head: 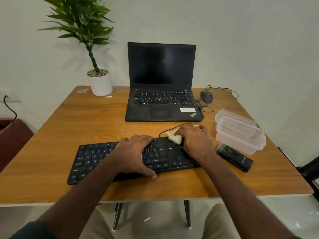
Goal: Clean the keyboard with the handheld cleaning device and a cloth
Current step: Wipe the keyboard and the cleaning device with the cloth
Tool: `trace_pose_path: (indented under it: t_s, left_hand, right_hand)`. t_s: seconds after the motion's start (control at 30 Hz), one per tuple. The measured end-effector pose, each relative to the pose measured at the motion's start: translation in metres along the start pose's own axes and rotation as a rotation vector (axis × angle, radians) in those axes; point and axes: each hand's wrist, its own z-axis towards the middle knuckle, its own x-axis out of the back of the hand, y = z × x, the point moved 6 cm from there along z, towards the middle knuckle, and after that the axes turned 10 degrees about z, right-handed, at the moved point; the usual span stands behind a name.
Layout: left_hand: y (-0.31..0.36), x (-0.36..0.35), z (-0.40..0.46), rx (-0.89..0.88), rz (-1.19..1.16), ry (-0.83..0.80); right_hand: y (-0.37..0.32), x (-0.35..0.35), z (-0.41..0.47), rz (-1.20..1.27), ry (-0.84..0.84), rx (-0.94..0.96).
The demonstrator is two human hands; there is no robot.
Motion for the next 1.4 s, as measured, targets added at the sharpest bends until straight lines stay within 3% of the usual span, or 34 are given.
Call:
trace_pose_path:
  t_s: [0.13, 0.23, 0.33, 0.63, 0.83, 1.03, 1.27, 1.4]
  left_hand:
    - [0.001, -0.002, 0.002, 0.005, 0.004, -0.003]
    - [0.002, -0.002, 0.002, 0.009, 0.002, 0.008]
    - [0.002, -0.001, 0.001, 0.011, 0.006, 0.001]
    - [0.001, -0.001, 0.001, 0.006, -0.026, -0.025]
    - [0.019, 0.004, 0.009, 0.009, 0.045, -0.072]
    - [0.035, 0.002, 0.022, -0.001, 0.053, -0.008]
    - [0.029, 0.002, 0.019, 0.012, 0.04, -0.031]
    - [0.029, 0.002, 0.018, 0.014, 0.031, -0.045]
  right_hand:
    - [0.015, 0.013, 0.01, 0.085, 0.091, -0.104]
    - [-0.022, 0.004, 0.007, 0.159, 0.111, 0.029]
    - [-0.049, -0.014, -0.002, 0.108, 0.004, 0.133]
    - [0.015, 0.01, -0.009, 0.021, -0.03, 0.006]
    - [0.051, 0.041, -0.004, 0.125, 0.252, -0.189]
    - [0.003, 0.008, -0.013, -0.013, 0.031, 0.064]
    - [0.036, 0.019, -0.022, -0.057, 0.07, -0.026]
    - [0.058, 0.037, -0.019, -0.097, 0.163, -0.179]
